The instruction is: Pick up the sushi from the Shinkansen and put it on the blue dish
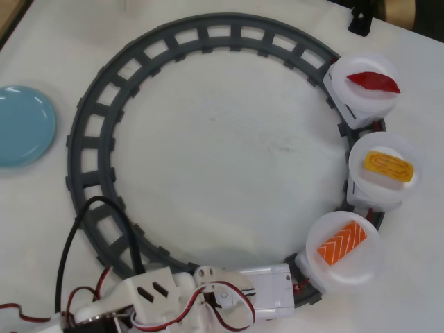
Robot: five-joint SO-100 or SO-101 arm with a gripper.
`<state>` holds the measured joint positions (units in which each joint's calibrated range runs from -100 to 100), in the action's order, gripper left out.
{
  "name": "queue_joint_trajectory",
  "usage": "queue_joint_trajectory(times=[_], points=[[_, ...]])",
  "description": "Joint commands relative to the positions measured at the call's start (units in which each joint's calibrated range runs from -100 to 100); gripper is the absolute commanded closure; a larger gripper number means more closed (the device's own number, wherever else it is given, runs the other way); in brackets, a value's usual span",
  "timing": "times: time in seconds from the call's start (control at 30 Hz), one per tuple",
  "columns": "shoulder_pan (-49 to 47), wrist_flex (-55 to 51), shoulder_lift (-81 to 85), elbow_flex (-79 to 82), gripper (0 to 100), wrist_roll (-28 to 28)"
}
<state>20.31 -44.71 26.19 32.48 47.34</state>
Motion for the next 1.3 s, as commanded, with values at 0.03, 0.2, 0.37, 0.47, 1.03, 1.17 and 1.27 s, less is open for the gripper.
queue_joint_trajectory(times=[0.03, 0.2, 0.37, 0.47, 1.03, 1.17, 1.27], points=[[1.1, 2.8, -0.4, -3.5, 96, 2.3], [2.0, 3.1, -0.7, -3.4, 90, 3.9], [2.2, 4.7, -3.8, -3.6, 86, 4.2], [2.6, 7.2, -6.2, -3.6, 81, 4.7], [4.7, 8.7, -19.2, -18.3, 80, 3.9], [4.6, 9.2, -22.0, -20.3, 80, 3.7], [4.1, 9.2, -23.4, -22.2, 80, 2.2]])
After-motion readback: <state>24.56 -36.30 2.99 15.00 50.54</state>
